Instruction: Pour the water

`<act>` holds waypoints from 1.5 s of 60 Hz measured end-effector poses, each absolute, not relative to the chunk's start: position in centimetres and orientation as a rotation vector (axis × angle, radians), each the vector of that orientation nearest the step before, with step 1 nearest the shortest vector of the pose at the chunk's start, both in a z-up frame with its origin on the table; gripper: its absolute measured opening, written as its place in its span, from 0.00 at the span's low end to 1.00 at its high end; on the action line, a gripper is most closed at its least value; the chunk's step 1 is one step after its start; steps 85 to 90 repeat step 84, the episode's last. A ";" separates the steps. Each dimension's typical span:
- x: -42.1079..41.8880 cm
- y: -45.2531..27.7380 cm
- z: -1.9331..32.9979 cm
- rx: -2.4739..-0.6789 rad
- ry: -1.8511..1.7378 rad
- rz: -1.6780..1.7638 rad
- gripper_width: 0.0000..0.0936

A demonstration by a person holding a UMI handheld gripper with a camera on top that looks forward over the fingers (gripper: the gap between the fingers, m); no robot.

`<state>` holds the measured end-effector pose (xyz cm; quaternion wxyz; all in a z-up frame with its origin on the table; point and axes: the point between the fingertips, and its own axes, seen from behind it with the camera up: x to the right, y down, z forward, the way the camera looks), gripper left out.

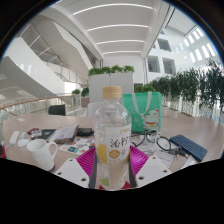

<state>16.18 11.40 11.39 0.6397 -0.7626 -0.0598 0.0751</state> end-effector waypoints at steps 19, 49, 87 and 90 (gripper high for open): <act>16.6 10.7 7.9 -1.748 -0.168 0.163 0.51; 16.1 -4.6 10.5 -2.038 -0.164 0.016 0.90; 8.3 -29.3 21.0 -2.030 0.062 -0.098 0.90; 8.3 -29.3 21.0 -2.030 0.062 -0.098 0.90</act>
